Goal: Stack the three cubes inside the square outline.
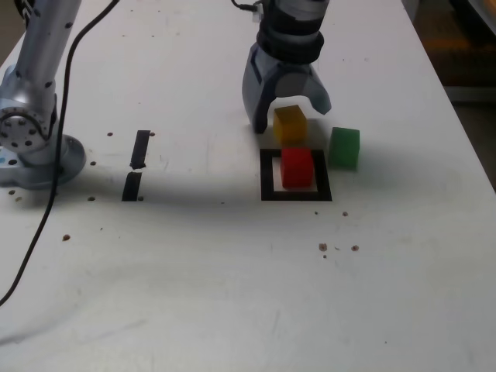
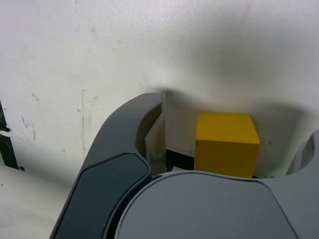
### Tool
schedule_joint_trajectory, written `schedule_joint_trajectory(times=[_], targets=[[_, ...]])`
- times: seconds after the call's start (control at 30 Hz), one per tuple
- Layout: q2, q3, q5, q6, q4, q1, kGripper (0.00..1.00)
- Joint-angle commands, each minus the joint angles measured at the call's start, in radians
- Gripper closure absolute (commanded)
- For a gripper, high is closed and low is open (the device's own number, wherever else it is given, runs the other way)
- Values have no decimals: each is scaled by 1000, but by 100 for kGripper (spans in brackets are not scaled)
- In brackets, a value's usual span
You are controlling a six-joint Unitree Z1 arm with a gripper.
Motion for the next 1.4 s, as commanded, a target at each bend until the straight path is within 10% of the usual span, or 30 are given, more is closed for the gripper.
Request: schedule_joint_trajectory(times=[0.0, 0.53, 0.97, 1.37], targets=[[7, -5, -7, 3, -5, -3, 6], [42, 1, -48, 23, -40, -1, 14], [30, -2, -31, 16, -62, 5, 71], [-31, 2, 1, 2, -37, 3, 81]])
